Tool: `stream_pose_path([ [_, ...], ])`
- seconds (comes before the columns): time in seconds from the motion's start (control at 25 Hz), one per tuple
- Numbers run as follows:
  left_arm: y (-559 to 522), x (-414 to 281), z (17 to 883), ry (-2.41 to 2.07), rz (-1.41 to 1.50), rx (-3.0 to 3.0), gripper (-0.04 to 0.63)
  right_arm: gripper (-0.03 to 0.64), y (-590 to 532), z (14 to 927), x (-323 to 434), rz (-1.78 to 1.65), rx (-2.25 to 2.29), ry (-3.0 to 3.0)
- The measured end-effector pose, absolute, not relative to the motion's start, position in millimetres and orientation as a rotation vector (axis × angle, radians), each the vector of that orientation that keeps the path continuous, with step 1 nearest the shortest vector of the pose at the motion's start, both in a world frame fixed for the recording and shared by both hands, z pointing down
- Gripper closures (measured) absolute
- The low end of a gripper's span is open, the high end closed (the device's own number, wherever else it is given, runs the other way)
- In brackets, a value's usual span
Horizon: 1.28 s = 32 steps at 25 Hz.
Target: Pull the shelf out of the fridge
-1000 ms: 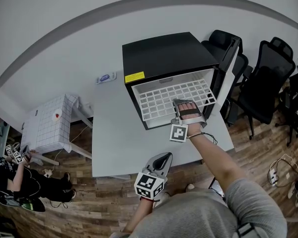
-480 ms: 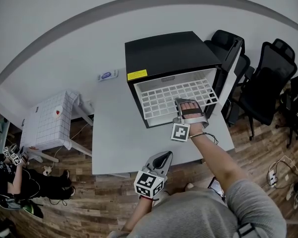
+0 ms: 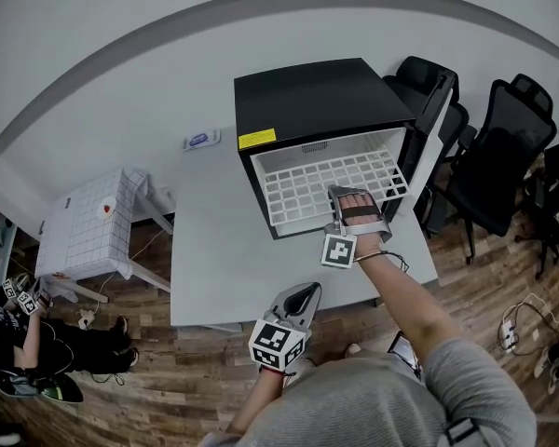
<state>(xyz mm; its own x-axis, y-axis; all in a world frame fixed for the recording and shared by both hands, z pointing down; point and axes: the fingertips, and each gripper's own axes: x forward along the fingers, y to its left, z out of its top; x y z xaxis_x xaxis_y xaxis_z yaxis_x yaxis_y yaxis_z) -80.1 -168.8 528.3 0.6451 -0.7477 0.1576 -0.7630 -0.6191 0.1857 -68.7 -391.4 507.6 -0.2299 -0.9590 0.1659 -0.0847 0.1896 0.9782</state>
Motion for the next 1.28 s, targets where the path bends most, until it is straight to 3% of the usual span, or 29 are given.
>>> stream_pose_path([
  [1.28,-161,-80,536,-1.219,0.100,2.631,0.584,0.588,-344,510,-36,-1.148,1.066,-1.561],
])
